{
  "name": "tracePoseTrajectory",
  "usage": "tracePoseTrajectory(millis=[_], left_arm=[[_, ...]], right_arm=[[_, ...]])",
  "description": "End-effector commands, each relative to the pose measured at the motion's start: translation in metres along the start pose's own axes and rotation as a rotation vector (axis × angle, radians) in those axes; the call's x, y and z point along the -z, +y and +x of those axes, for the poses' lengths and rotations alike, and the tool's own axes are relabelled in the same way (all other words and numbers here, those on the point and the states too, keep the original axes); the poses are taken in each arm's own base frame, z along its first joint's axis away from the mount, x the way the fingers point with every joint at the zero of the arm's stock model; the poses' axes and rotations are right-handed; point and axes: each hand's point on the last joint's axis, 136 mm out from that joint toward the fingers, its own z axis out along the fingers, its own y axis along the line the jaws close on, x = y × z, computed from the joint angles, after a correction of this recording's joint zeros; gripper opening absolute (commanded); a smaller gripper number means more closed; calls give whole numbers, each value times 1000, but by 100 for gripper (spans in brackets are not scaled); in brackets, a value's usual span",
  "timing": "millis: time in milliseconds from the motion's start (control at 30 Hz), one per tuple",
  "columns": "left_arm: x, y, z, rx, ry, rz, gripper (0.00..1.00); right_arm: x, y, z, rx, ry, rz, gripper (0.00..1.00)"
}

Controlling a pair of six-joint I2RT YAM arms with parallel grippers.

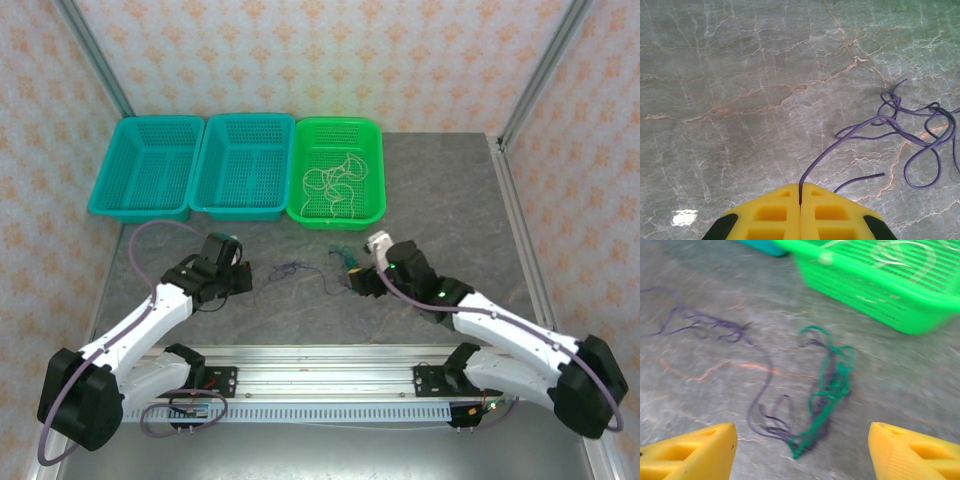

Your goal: Untangle the cables

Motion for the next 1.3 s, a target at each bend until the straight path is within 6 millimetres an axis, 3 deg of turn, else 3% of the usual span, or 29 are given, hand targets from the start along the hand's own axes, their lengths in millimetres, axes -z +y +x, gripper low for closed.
tracePoseTrajectory(millis=[0, 67, 133, 267, 367, 467, 600, 733, 800, 1033, 1133, 1267], left_arm=[[5, -3, -4, -22, 2, 4, 0], [5, -3, -2, -12, 1, 9, 0], [5, -2, 2, -3, 6, 10, 0], [14, 16, 5, 31, -13, -68, 0], [18, 37, 9, 65, -30, -172, 0], [13, 43, 15, 86, -23, -189, 0], [4, 43, 20, 124, -17, -174, 0], [3, 44, 19, 122, -16, -184, 0], [5, 45, 18, 112, -17, -193, 0], [9, 49, 13, 115, -40, -217, 0], [13, 56, 10, 136, -65, -254, 0], [25, 76, 6, 178, -105, -366, 0]], right_arm=[[-23, 32, -34, 182, -48, -76, 70], [-50, 49, -28, 224, 20, -121, 69], [-73, 54, -21, 249, 49, -127, 68], [-109, 42, -9, 304, 97, -51, 64], [-128, 37, 6, 360, 184, -25, 64], [-140, 36, 14, 358, 243, -20, 64], [-150, 48, 25, 342, 290, -92, 64], [-157, 58, 41, 327, 380, -157, 56], [-159, 59, 50, 324, 426, -168, 48], [-157, 53, 78, 323, 562, -163, 4], [-154, 49, 70, 312, 531, -131, 0], [-140, 38, 42, 202, 375, -83, 0]])
